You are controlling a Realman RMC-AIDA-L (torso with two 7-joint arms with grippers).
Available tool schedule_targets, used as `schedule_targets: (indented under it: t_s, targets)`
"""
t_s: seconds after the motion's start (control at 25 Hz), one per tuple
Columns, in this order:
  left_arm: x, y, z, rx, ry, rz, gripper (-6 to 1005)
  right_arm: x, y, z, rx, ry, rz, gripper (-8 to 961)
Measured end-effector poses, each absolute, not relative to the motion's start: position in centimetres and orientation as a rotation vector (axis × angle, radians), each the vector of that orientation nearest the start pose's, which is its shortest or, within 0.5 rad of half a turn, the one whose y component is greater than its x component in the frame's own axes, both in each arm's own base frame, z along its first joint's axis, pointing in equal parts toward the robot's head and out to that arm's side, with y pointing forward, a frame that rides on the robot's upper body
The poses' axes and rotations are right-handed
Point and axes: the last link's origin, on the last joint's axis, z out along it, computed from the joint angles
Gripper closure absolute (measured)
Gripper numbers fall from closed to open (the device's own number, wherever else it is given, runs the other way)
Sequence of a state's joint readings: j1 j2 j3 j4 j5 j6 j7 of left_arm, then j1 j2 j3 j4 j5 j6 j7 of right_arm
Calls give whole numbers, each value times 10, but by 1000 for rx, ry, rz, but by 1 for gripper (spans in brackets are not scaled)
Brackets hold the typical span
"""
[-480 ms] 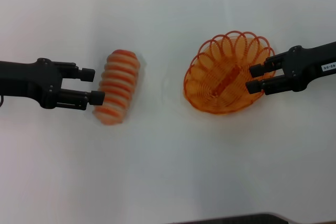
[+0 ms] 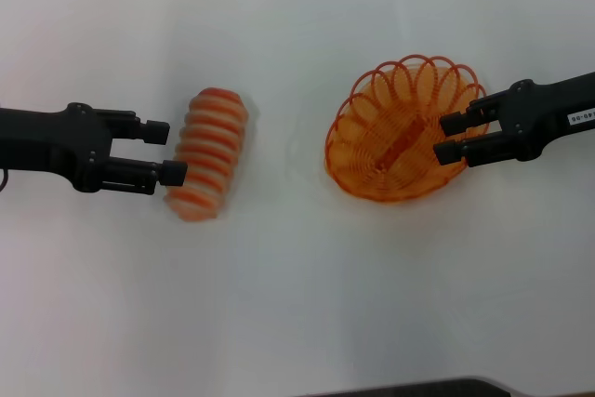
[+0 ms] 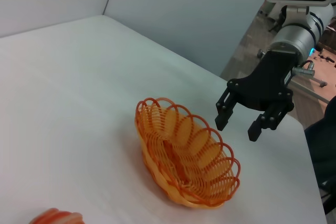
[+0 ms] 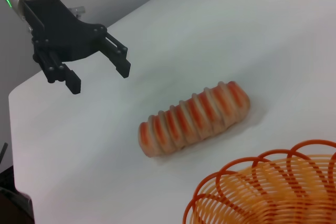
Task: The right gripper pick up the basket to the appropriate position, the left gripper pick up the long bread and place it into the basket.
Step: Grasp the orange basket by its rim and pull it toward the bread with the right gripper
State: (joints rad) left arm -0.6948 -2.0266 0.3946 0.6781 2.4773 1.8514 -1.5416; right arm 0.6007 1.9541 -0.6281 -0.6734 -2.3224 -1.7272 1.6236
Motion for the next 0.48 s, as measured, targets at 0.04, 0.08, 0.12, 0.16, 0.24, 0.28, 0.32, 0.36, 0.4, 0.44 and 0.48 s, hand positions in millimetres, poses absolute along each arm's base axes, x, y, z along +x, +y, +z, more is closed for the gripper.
schedule_targets:
  t_s: [0.04,0.08,0.12,0.16,0.24,0.28,0.32,0.36,0.4,0.44,0.48]
  targets:
    - [-255,326,28,-2994,-811,-493,219,284,326,41,-2907,903,330,386]
    - [-255,326,28,-2994,-812,-493,219,284,327,41,-2907,902,330,386]
    - [-255,326,28,-2994,-812,-494,219,284,327,41,-2908,902,330,386]
    - [-255,326,28,-2995,-812,-494,219,284,327,41,-2908,900,330,386]
    - [-255,326,28,-2996,-812,-493,219,283,327,41,-2908,900,332,386]
    - [-255,326,28,-2996,-811,-493,219,283,327,42,-2908,899,335,386]
    - [-255,326,28,-2996,-810,-493,219,283,327,42,-2907,899,338,386]
    - [-255,326,27,-2996,-808,-495,219,283,327,42,-2907,900,341,387]
    - [-255,326,27,-2995,-806,-498,219,282,327,42,-2906,899,350,387]
    - [-255,326,27,-2993,-804,-500,219,282,327,42,-2906,899,350,387]
    - [-254,326,28,-2991,-803,-504,219,282,328,43,-2903,899,360,387]
